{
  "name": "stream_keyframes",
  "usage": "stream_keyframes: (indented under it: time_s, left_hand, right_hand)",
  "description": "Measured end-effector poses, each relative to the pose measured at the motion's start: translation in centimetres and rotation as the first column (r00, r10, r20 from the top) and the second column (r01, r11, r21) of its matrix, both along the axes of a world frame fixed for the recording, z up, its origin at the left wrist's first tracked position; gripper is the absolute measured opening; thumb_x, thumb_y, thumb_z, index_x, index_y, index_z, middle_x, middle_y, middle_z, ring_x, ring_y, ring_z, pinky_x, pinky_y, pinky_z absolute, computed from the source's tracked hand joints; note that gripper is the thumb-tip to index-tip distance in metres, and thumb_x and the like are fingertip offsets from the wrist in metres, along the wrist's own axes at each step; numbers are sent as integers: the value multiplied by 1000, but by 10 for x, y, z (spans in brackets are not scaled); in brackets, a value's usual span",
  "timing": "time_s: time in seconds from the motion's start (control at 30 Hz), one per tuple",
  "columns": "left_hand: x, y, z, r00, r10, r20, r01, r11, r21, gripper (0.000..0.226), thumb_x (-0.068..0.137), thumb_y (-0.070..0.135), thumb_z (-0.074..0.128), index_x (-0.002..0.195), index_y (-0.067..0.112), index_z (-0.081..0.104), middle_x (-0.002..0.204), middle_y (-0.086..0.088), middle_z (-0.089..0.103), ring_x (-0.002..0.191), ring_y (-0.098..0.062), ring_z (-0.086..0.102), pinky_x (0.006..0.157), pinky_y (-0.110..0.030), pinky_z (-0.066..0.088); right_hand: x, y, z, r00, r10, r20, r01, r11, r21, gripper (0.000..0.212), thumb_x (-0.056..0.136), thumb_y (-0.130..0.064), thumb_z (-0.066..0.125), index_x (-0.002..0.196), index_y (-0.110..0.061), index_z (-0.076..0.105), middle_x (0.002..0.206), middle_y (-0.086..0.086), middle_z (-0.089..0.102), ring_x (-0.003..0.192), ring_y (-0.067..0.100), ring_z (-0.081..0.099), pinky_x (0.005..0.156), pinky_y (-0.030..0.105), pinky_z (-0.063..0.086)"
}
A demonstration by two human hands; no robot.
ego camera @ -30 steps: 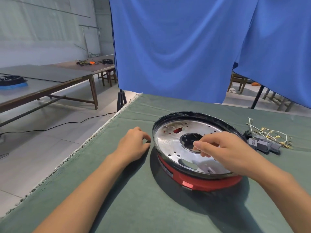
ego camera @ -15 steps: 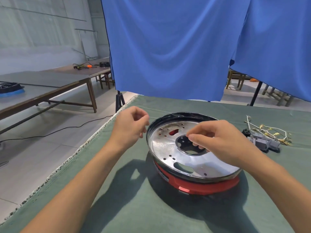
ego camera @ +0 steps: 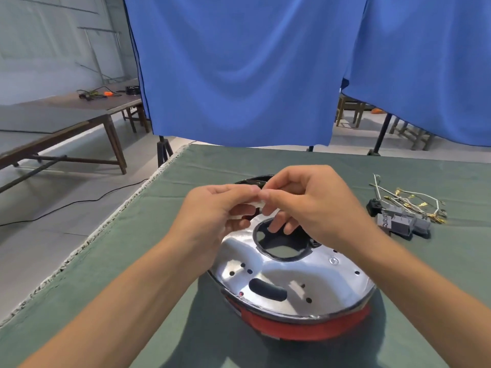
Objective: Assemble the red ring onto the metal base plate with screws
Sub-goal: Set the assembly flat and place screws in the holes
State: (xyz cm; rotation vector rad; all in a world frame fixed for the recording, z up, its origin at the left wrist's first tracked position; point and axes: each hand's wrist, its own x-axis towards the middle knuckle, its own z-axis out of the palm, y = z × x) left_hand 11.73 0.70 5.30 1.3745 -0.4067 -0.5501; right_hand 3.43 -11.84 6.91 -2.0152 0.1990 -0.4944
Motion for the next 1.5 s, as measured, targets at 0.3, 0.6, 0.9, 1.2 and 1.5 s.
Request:
stream_keyframes:
  time_s: [0.3, 0.6, 0.9, 1.2, 1.5]
  left_hand:
    - [19, 26, -14, 867, 246, 433, -337, 930, 145, 8, 83, 19, 67, 76, 18, 71, 66, 13, 66, 54, 3, 52, 51, -11, 40]
    - [24, 23, -46, 965, 128, 228, -195, 933, 303, 17, 85, -2, 53, 88, 8, 67, 88, -5, 67, 79, -16, 58, 73, -28, 44]
    - [24, 20, -50, 981, 130, 147, -170, 938, 301, 21, 77, -13, 38, 91, -16, 53, 77, -14, 52, 71, -22, 46, 68, -34, 34]
    - [26, 20, -51, 974, 144, 177, -193, 933, 304, 19, 77, -13, 37, 87, -15, 53, 76, -12, 51, 70, -21, 44, 68, -32, 32]
    - [29, 19, -54, 964, 138, 228, -207, 926, 316, 18, 77, -12, 38, 88, -15, 53, 74, -13, 52, 69, -20, 45, 67, -32, 33]
  right_hand:
    - [-1, 9, 14, 925, 212, -316, -198, 977, 77, 11, 85, -5, 63, 76, 1, 67, 65, 11, 71, 52, 20, 68, 42, 22, 50]
    - [5, 21, 9, 549, 370, -750, -484, 872, 76, 13, 88, -9, 61, 86, 2, 70, 70, 8, 71, 54, 18, 67, 49, 21, 51]
    - [11, 21, 6, 456, 409, -791, -502, 852, 151, 10, 89, -8, 62, 85, 0, 68, 67, 7, 69, 51, 14, 65, 49, 20, 51]
    - [14, 25, 5, 474, 388, -790, -476, 868, 141, 11, 89, -6, 61, 87, 2, 68, 66, 7, 69, 52, 15, 65, 51, 21, 54]
    - [13, 28, 6, 485, 343, -804, -443, 889, 112, 14, 91, -9, 61, 86, 1, 69, 68, 7, 70, 51, 16, 65, 52, 19, 53]
